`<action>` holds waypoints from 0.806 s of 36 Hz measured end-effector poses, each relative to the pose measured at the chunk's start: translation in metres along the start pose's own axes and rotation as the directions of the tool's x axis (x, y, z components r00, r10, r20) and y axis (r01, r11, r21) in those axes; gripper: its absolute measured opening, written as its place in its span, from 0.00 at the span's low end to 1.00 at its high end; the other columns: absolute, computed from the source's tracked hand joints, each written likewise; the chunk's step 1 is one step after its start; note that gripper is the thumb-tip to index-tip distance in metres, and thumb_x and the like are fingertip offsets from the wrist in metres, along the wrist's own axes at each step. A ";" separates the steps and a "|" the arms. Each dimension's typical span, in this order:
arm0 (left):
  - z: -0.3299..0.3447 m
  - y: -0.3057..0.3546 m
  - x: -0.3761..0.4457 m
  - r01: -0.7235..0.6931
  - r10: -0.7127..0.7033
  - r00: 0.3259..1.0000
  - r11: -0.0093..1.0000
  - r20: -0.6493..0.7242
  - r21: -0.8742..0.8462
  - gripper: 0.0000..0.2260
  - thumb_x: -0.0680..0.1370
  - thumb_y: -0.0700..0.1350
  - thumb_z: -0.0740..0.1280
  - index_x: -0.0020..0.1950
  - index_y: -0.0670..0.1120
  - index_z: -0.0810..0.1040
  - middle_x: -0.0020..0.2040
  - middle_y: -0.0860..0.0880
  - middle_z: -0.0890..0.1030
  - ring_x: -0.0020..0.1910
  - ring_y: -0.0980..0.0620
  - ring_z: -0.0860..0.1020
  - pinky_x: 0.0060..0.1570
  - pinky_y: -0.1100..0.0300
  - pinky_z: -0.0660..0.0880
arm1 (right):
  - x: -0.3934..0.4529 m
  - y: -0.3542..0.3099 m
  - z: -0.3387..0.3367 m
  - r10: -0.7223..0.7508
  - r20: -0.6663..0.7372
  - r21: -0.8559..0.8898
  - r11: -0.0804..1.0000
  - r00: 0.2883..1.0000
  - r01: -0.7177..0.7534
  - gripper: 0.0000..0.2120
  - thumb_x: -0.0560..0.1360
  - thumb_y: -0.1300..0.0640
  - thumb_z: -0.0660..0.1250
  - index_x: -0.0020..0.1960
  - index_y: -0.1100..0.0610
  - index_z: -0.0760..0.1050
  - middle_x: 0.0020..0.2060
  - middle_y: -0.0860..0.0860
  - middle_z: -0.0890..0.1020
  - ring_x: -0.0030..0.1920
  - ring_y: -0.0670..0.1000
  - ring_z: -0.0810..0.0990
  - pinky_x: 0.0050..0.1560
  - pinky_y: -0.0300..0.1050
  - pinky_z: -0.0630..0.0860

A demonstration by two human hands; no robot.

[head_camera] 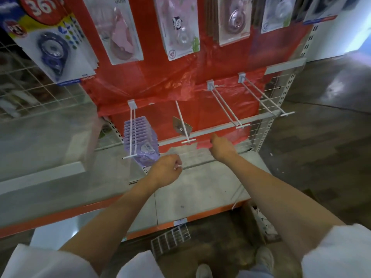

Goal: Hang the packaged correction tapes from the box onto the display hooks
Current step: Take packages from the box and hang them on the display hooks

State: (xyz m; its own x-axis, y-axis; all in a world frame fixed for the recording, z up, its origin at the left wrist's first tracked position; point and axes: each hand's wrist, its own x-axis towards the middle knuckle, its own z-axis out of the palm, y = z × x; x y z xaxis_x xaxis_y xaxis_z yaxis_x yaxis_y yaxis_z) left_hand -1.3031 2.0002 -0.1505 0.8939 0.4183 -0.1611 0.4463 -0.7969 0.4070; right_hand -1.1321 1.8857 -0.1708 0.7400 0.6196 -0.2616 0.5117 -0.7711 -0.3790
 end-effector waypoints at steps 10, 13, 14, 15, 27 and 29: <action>0.049 0.093 0.047 -0.229 0.225 0.961 0.973 0.162 0.003 0.10 0.79 0.45 0.62 0.57 0.43 0.76 0.56 0.46 0.78 0.54 0.46 0.76 0.53 0.57 0.72 | -0.060 0.105 -0.034 0.079 0.035 0.007 0.997 0.996 -0.080 0.17 0.79 0.59 0.61 0.66 0.60 0.67 0.63 0.59 0.75 0.62 0.60 0.74 0.59 0.51 0.72; 0.070 0.128 0.058 -0.309 0.303 0.930 0.951 0.207 -0.007 0.10 0.78 0.45 0.63 0.57 0.44 0.77 0.56 0.45 0.79 0.53 0.47 0.76 0.52 0.58 0.72 | -0.078 0.145 -0.043 0.154 0.018 0.015 0.988 0.988 -0.154 0.17 0.79 0.58 0.62 0.66 0.60 0.68 0.63 0.59 0.75 0.62 0.60 0.74 0.59 0.50 0.71; 0.076 0.139 0.060 -0.329 0.323 0.920 0.944 0.222 -0.008 0.10 0.78 0.45 0.63 0.57 0.44 0.77 0.56 0.46 0.79 0.54 0.47 0.76 0.53 0.58 0.72 | -0.083 0.157 -0.045 0.179 0.010 0.023 0.984 0.984 -0.179 0.16 0.79 0.58 0.62 0.65 0.60 0.68 0.62 0.59 0.75 0.61 0.60 0.74 0.58 0.51 0.72; 0.082 0.150 0.063 -0.346 0.338 0.910 0.938 0.239 -0.007 0.10 0.78 0.46 0.63 0.57 0.44 0.77 0.56 0.46 0.79 0.54 0.48 0.76 0.54 0.57 0.73 | -0.087 0.170 -0.046 0.203 0.008 0.029 0.979 0.979 -0.203 0.16 0.79 0.57 0.62 0.64 0.60 0.68 0.62 0.59 0.76 0.60 0.59 0.75 0.57 0.51 0.72; 0.167 0.246 0.088 -0.473 0.405 0.804 0.880 0.436 0.055 0.11 0.79 0.45 0.61 0.59 0.44 0.74 0.59 0.45 0.75 0.58 0.46 0.74 0.56 0.54 0.71 | -0.113 0.298 -0.028 0.383 0.134 0.094 0.913 0.914 -0.396 0.16 0.81 0.58 0.58 0.67 0.61 0.65 0.63 0.58 0.72 0.62 0.59 0.73 0.56 0.49 0.71; 0.184 0.257 0.093 -0.474 0.392 0.794 0.878 0.465 0.069 0.11 0.79 0.45 0.61 0.59 0.44 0.74 0.60 0.45 0.75 0.57 0.45 0.75 0.55 0.54 0.72 | -0.114 0.320 -0.017 0.412 0.134 0.113 0.897 0.901 -0.427 0.15 0.80 0.59 0.58 0.66 0.61 0.67 0.62 0.59 0.73 0.62 0.60 0.73 0.56 0.50 0.72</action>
State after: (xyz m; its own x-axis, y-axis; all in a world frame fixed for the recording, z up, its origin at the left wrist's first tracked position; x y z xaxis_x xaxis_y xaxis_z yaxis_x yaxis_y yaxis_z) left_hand -1.0972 1.7536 -0.2266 0.9039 -0.1832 -0.3865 -0.0291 -0.9279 0.3718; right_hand -1.0454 1.5654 -0.2467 0.8192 0.2606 -0.5108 0.0942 -0.9398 -0.3284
